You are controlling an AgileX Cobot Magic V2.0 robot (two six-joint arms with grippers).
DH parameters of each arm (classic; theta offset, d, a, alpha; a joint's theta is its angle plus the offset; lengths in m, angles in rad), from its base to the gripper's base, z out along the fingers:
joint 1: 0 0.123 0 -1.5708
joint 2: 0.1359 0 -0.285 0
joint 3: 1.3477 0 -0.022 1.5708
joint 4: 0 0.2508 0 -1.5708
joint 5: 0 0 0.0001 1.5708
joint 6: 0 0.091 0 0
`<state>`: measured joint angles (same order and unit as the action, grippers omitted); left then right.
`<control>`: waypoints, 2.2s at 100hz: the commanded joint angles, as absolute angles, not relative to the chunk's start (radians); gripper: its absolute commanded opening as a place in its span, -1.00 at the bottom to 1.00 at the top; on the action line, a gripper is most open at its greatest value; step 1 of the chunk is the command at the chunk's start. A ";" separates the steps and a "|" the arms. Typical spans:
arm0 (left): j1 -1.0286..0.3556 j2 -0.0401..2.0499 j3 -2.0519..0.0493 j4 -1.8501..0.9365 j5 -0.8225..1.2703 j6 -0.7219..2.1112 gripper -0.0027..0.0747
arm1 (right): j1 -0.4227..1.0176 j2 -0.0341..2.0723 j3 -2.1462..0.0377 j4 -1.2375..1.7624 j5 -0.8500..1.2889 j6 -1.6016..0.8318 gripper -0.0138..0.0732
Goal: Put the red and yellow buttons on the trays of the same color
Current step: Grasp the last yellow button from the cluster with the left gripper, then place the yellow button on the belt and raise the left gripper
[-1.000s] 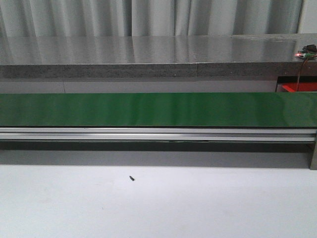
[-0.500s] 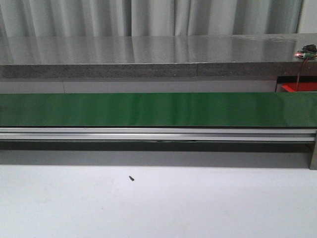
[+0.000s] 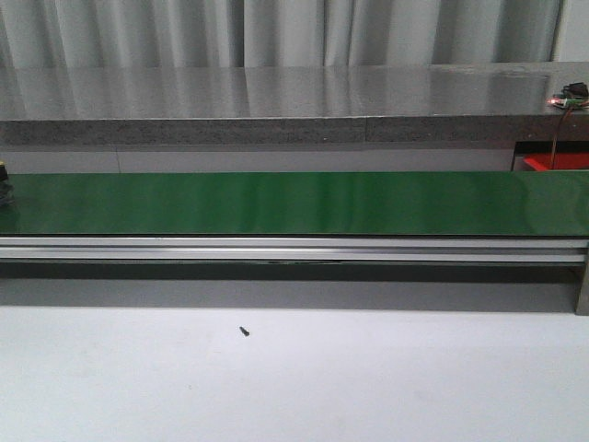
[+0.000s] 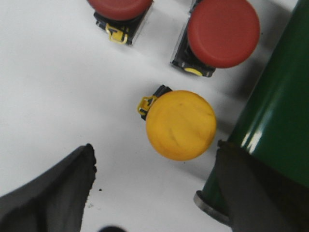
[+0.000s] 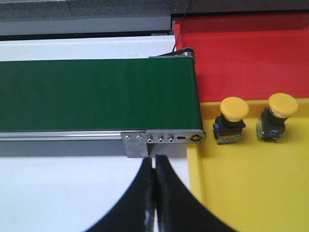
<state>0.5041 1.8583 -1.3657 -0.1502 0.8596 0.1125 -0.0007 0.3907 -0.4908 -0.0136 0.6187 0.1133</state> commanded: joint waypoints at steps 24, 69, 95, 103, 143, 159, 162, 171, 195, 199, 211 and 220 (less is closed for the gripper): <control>0.500 1.815 -1.391 -0.186 0.787 0.135 0.35 | 0.000 0.394 -0.517 -0.028 0.541 0.105 -0.84; 0.500 1.815 -1.391 -0.189 0.761 0.211 0.35 | 0.000 0.394 -0.517 -0.028 0.541 0.105 -0.84; 0.495 1.852 -1.391 -0.206 0.775 0.252 0.35 | 0.000 0.394 -0.517 -0.028 0.541 0.105 -0.84; 0.488 1.868 -1.391 -0.210 0.773 0.252 0.35 | 0.000 0.394 -0.517 -0.028 0.541 0.105 -0.84; 0.484 1.885 -1.391 -0.217 0.722 0.252 0.23 | 0.000 0.394 -0.517 -0.028 0.541 0.105 -0.84; 0.484 1.885 -1.391 -0.217 0.722 0.252 -0.11 | 0.000 0.394 -0.517 -0.028 0.541 0.105 -0.84; 0.484 1.885 -1.391 -0.217 0.722 0.252 -0.16 | 0.000 0.394 -0.517 -0.028 0.541 0.105 -0.84; 0.484 1.885 -1.391 -0.217 0.722 0.252 -0.28 | 0.000 0.394 -0.517 -0.028 0.541 0.105 -0.84; 0.484 1.876 -1.391 -0.212 0.727 0.252 -0.35 | 0.000 0.394 -0.517 -0.028 0.541 0.105 -0.84; 0.484 1.864 -1.391 -0.211 0.729 0.252 -0.35 | 0.000 0.394 -0.517 -0.028 0.541 0.105 -0.84; 0.484 1.806 -1.391 -0.211 0.728 0.252 -0.36 | 0.000 0.394 -0.517 -0.028 0.541 0.105 -0.84; 0.484 1.752 -1.391 -0.211 0.712 0.252 -0.36 | 0.000 0.394 -0.517 -0.028 0.541 0.105 -0.84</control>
